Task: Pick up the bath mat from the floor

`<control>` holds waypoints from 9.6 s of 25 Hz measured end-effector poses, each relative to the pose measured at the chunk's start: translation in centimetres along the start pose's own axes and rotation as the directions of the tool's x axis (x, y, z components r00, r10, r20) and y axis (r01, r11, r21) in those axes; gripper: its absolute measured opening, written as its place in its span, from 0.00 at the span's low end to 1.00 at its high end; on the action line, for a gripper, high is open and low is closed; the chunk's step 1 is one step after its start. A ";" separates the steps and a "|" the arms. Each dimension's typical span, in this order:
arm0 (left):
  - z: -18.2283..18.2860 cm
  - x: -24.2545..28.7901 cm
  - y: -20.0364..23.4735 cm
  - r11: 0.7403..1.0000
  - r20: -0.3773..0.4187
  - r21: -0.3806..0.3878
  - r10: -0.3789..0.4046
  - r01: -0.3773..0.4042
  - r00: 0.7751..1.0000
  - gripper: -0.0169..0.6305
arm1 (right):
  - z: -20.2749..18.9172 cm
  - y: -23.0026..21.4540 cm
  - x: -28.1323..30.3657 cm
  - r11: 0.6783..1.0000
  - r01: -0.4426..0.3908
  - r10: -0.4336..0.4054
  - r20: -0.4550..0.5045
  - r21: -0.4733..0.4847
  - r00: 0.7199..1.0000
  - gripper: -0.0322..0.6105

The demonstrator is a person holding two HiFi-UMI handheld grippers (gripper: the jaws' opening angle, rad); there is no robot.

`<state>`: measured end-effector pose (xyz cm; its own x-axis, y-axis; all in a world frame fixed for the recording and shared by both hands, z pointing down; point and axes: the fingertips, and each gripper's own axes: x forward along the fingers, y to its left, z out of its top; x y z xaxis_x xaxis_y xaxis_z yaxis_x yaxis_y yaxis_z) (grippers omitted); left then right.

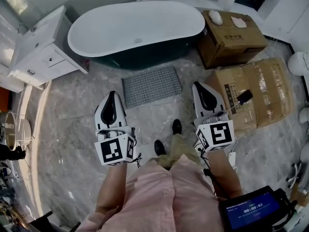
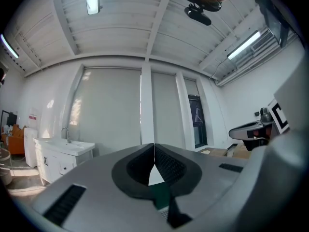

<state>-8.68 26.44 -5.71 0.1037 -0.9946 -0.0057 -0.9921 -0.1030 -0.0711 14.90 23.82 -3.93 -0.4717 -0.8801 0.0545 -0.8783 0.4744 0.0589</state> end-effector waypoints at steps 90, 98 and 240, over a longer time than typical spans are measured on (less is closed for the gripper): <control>-7.1 28.5 12.2 0.997 -0.144 -0.014 0.071 -0.074 0.987 0.06 | -2.3 -8.7 34.5 0.994 -0.108 0.108 -0.083 0.005 0.991 0.08; -14.2 26.4 11.7 0.997 -0.313 -0.034 0.058 -0.072 0.948 0.06 | -10.8 -9.0 33.0 0.993 -0.084 0.102 -0.234 0.089 0.967 0.08; -85.9 24.2 20.3 0.988 -0.478 -0.035 0.114 -0.148 0.871 0.07 | -77.5 -11.5 40.7 0.998 -0.046 0.062 -0.349 0.053 0.935 0.08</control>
<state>-32.36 -0.80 78.42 -0.0558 -0.8844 0.4634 -0.9984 0.0451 -0.0341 11.80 -15.91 74.89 -0.4684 -0.7863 0.4029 -0.8585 0.5129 0.0030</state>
